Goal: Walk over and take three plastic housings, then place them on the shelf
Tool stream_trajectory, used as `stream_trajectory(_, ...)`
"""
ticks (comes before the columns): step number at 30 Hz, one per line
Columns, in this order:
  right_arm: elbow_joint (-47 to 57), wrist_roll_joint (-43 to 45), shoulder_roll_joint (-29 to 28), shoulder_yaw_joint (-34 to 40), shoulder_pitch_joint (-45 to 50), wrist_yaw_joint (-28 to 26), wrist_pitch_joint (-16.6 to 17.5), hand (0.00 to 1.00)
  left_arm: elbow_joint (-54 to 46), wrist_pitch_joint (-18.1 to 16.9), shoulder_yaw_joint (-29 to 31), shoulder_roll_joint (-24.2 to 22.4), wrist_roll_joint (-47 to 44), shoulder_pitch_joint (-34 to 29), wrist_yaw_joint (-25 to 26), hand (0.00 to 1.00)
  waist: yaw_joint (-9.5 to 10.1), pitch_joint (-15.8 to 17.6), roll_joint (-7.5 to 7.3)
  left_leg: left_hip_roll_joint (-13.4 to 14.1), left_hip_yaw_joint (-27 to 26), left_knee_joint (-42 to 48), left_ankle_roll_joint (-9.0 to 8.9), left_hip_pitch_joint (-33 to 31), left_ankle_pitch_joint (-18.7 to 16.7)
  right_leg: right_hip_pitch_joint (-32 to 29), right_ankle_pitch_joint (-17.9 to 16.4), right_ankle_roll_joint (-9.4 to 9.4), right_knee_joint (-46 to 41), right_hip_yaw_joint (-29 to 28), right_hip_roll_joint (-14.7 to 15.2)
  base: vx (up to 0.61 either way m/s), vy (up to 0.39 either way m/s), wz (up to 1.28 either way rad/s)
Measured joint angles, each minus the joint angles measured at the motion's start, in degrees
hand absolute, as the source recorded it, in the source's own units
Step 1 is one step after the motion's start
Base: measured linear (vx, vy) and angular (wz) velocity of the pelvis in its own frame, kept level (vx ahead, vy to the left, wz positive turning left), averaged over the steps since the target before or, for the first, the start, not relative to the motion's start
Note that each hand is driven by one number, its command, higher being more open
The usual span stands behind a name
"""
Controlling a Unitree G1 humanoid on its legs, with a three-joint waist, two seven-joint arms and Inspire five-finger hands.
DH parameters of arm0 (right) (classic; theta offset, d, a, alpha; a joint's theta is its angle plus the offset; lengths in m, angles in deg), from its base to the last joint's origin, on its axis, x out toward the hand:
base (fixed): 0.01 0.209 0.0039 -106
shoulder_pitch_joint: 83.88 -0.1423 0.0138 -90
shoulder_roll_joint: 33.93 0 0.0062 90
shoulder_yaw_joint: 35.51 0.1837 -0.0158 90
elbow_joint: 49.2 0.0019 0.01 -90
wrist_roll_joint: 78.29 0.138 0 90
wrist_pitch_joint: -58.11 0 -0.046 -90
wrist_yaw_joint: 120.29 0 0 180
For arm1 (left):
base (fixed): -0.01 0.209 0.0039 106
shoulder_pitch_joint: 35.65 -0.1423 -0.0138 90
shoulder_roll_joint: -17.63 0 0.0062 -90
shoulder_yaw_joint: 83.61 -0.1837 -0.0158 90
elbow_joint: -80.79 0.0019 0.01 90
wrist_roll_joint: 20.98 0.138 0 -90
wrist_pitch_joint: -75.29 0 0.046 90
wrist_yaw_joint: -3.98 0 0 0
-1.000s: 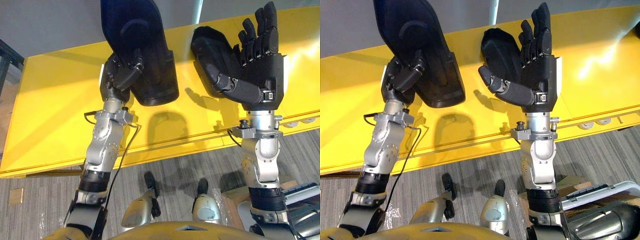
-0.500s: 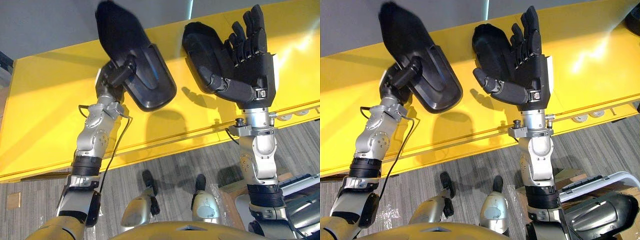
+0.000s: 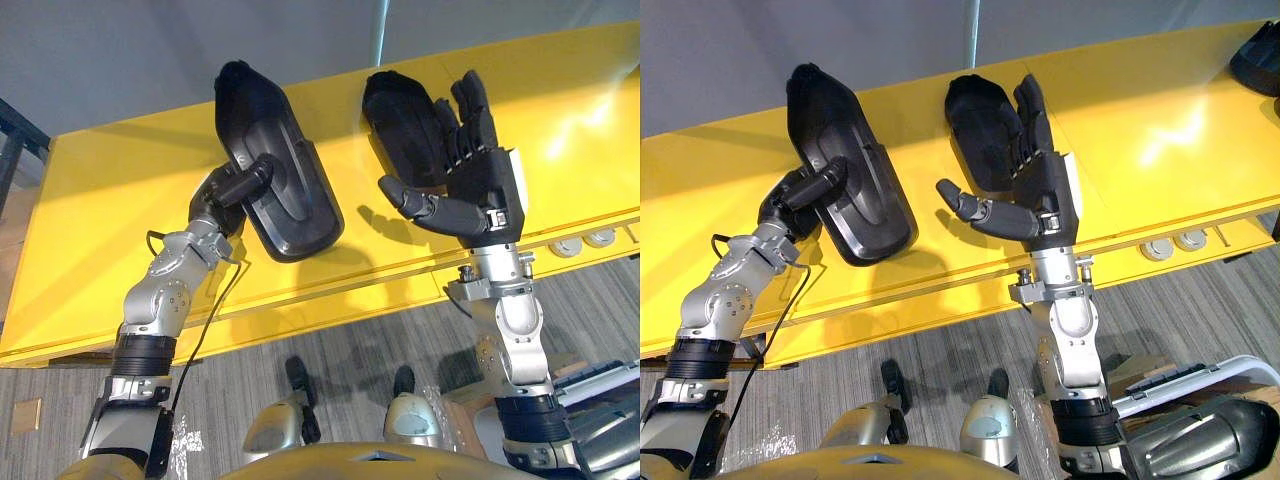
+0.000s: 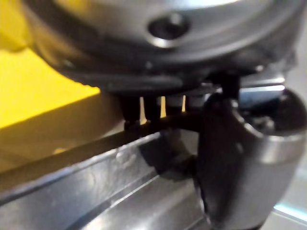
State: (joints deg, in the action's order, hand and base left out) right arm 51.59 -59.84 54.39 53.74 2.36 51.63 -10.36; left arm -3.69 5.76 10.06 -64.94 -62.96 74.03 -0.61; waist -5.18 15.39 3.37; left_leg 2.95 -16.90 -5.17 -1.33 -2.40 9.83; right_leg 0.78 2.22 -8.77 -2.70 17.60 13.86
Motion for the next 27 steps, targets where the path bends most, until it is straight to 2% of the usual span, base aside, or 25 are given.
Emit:
stream_trajectory(4,-0.9,0.0,0.0,0.0,0.9,-0.1,-0.9,1.0,3.1,0.9,-0.1,0.0,4.0,-0.1,-3.2,0.0,0.05,-2.4,0.38,0.2,-0.1,0.0,0.01,0.0,0.0,0.3,0.4,0.1,0.8,0.1,-0.1,0.0,-0.001,-0.01)
stream_trajectory(13,-1.4,1.1,1.1,0.0,1.5,-0.6,-2.2,1.0,9.9,-0.5,-0.1,0.0,4.5,0.3,-4.2,0.0,-0.28,-5.4,0.75,0.8,-0.6,0.0,-0.48,0.0,-0.3,0.4,1.2,0.42,2.1,-0.6,-0.9,-0.01,-0.003,-0.05)
stream_trajectory(14,-1.4,1.1,1.1,0.0,1.9,-0.8,-2.2,1.0,10.6,-0.5,-0.2,0.0,4.4,0.3,-4.2,1.0,-0.37,-5.8,0.75,0.9,-0.6,0.0,-0.5,0.0,-0.3,0.4,1.2,0.42,2.2,-0.6,-1.0,0.0,0.0,0.0)
stream_trajectory(27,-1.3,2.4,1.1,0.0,2.2,-2.0,-2.3,1.0,14.3,-2.9,-1.0,0.0,4.3,0.7,-3.4,1.0,-1.01,-7.1,0.96,0.9,-0.7,0.0,-0.54,0.0,-0.3,0.4,1.5,0.22,2.7,-0.8,-1.1,0.0,0.0,0.0)
